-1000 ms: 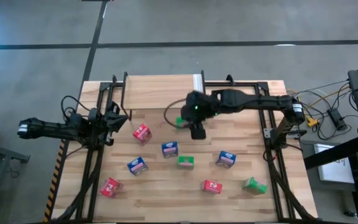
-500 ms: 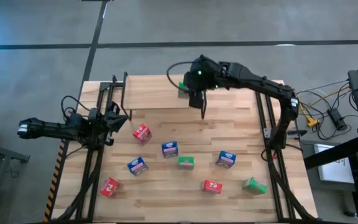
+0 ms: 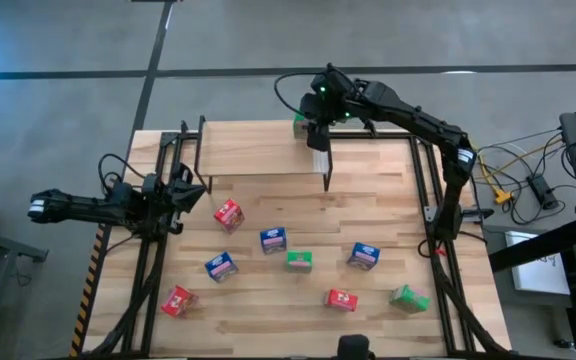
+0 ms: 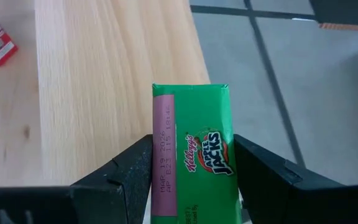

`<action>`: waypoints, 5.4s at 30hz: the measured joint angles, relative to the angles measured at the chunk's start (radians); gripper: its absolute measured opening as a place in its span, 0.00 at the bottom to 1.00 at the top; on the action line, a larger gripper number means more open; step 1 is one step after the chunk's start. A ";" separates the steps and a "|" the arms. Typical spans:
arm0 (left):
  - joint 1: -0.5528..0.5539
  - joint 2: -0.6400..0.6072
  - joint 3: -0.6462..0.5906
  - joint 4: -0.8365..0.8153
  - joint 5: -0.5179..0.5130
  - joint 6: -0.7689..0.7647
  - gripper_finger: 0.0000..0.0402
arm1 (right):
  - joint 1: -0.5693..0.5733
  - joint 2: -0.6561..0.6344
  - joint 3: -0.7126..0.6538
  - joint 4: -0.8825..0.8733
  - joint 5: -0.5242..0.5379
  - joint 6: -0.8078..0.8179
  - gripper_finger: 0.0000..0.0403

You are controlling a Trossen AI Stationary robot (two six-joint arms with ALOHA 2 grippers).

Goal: Stack cereal on shelf
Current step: Put the top green cereal box on the shelf, then put the top red cereal box on the shelf

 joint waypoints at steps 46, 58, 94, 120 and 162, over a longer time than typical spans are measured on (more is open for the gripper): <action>0.000 0.000 0.000 0.001 0.000 -0.016 0.00 | -0.059 0.080 -0.002 0.124 -0.112 -0.068 0.48; 0.000 0.000 0.000 0.001 0.000 -0.016 0.00 | -0.059 0.078 -0.002 0.123 -0.111 -0.056 0.45; 0.000 0.000 0.000 0.000 0.003 -0.019 0.00 | 0.156 -0.024 -0.015 0.057 -0.045 0.070 0.19; 0.000 -0.005 0.000 0.000 0.003 -0.019 0.00 | 0.102 -0.016 -0.404 0.464 0.362 0.007 0.02; 0.000 -0.005 0.000 0.000 0.001 -0.019 0.00 | 0.228 -0.109 -0.427 0.512 0.201 0.076 0.02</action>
